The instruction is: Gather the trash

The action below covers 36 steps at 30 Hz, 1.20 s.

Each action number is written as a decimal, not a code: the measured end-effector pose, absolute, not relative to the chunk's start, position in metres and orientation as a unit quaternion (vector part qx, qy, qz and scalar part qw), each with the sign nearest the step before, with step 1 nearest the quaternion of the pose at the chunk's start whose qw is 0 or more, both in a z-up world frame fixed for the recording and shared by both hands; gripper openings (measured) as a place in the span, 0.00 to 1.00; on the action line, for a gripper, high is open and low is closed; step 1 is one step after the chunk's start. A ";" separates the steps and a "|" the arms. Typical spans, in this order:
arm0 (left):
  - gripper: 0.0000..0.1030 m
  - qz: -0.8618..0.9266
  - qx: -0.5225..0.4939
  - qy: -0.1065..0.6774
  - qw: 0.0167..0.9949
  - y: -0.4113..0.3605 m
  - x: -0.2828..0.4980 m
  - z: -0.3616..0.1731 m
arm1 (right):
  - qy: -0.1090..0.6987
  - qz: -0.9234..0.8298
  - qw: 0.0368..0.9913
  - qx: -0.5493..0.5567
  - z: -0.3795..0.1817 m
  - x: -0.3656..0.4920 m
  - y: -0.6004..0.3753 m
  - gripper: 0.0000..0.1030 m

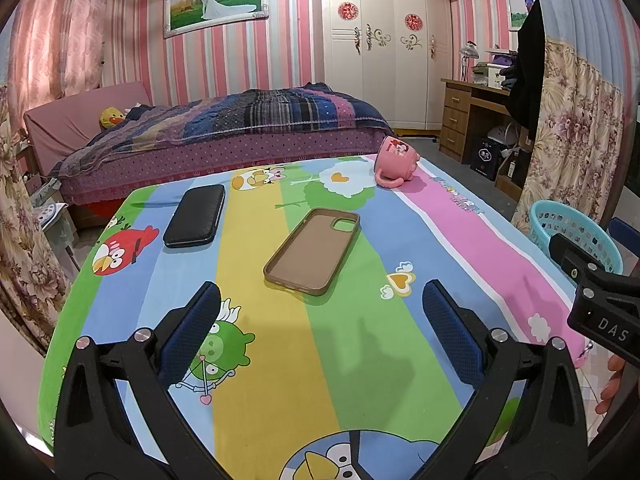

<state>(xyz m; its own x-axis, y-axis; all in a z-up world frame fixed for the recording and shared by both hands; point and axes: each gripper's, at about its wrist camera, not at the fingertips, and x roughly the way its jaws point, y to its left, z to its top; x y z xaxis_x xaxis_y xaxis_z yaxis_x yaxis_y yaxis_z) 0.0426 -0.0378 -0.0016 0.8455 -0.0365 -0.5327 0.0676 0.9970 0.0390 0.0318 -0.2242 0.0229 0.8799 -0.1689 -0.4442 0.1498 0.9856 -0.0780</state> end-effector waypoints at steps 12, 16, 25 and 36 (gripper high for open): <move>0.95 -0.026 0.028 0.276 0.960 -0.037 0.043 -0.002 | 0.231 -0.083 0.969 -0.020 0.022 0.031 -0.225 0.96; 0.95 -0.024 0.028 0.275 0.961 -0.037 0.044 -0.001 | 0.231 -0.083 0.969 -0.019 0.022 0.031 -0.225 0.96; 0.95 -0.024 0.029 0.275 0.961 -0.037 0.044 -0.002 | 0.231 -0.082 0.969 -0.020 0.022 0.031 -0.225 0.96; 0.95 -0.023 0.028 0.274 0.961 -0.036 0.044 -0.002 | 0.232 -0.083 0.969 -0.020 0.021 0.031 -0.225 0.96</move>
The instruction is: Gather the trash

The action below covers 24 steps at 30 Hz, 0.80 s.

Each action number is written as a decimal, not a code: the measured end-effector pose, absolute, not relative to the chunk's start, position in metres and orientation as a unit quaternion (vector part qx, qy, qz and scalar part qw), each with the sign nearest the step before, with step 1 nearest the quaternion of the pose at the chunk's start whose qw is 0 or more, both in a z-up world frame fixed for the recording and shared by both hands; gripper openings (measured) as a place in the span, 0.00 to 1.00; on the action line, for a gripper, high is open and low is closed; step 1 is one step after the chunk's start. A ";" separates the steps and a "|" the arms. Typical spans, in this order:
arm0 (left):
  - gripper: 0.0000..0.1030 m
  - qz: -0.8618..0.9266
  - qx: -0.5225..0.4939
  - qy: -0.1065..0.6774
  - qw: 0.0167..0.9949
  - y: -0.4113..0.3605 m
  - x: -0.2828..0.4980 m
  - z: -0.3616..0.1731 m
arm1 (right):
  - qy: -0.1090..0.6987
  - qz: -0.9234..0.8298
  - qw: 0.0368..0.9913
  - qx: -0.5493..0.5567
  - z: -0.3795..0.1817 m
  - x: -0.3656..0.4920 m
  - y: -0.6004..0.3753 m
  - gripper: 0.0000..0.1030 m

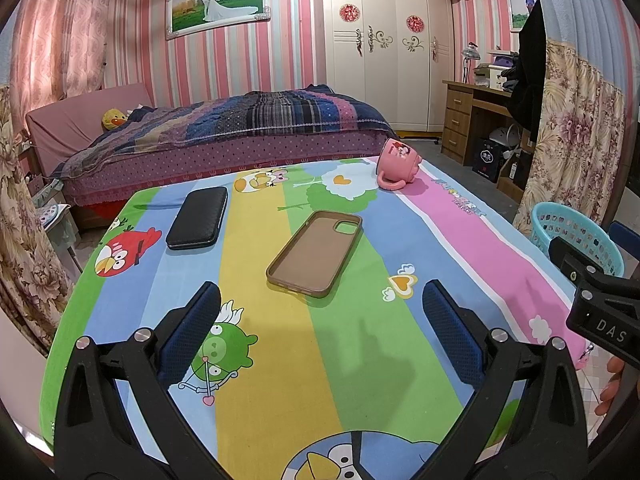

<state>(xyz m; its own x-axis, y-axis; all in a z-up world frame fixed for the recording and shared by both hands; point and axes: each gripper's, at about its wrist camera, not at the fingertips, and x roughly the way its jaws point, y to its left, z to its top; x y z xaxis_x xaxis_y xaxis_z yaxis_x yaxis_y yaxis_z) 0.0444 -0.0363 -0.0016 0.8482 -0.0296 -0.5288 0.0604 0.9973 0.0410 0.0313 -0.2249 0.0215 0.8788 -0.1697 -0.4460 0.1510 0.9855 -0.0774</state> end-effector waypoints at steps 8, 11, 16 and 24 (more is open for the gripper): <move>0.95 -0.023 0.027 0.274 0.961 -0.036 0.045 -0.001 | 0.232 -0.082 0.969 -0.020 0.022 0.031 -0.225 0.96; 0.95 -0.023 0.027 0.274 0.961 -0.036 0.045 -0.001 | 0.232 -0.083 0.969 -0.020 0.022 0.031 -0.225 0.96; 0.95 -0.023 0.028 0.274 0.961 -0.036 0.045 -0.001 | 0.233 -0.083 0.969 -0.020 0.022 0.031 -0.225 0.96; 0.95 -0.023 0.029 0.273 0.961 -0.036 0.045 0.001 | 0.232 -0.083 0.969 -0.020 0.022 0.032 -0.225 0.96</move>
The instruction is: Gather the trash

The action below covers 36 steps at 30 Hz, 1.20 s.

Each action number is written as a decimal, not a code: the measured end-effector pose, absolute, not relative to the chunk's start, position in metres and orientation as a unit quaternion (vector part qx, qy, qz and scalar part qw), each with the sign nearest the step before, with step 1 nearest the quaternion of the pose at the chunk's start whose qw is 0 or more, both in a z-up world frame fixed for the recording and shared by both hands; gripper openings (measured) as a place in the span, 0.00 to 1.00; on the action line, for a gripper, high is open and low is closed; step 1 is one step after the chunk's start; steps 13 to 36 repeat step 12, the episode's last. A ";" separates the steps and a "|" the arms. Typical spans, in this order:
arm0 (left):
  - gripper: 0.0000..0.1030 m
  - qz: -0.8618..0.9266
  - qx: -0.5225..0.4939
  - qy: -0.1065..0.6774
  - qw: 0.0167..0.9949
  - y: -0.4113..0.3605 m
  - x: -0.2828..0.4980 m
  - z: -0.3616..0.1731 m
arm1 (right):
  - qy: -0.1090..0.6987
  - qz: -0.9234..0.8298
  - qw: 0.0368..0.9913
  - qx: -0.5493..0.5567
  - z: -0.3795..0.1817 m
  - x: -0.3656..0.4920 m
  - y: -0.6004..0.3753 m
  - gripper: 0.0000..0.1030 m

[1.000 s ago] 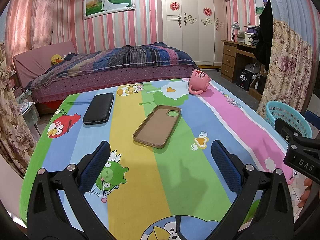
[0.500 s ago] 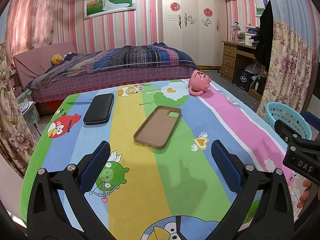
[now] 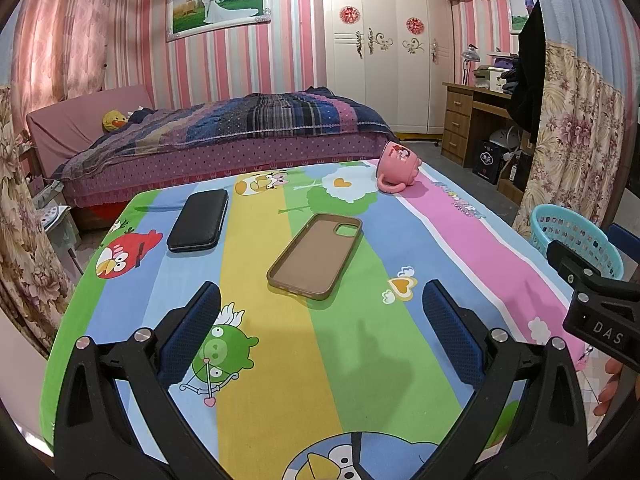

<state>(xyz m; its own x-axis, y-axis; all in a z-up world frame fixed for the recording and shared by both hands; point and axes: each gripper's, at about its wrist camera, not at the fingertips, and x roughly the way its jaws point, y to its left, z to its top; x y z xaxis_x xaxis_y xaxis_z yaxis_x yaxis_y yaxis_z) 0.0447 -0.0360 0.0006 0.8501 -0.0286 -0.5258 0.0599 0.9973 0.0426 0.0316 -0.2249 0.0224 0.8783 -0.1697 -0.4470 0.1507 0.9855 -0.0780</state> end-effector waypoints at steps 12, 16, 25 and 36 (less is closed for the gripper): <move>0.95 -0.028 0.023 0.273 0.961 -0.037 0.044 0.005 | 0.233 -0.082 0.969 -0.021 0.021 0.032 -0.225 0.96; 0.95 -0.028 0.023 0.273 0.961 -0.037 0.044 0.005 | 0.233 -0.082 0.969 -0.021 0.021 0.032 -0.225 0.96; 0.95 -0.028 0.023 0.273 0.961 -0.037 0.044 0.005 | 0.233 -0.082 0.969 -0.021 0.021 0.032 -0.225 0.96; 0.95 -0.028 0.023 0.273 0.961 -0.037 0.044 0.005 | 0.233 -0.082 0.969 -0.021 0.021 0.032 -0.225 0.96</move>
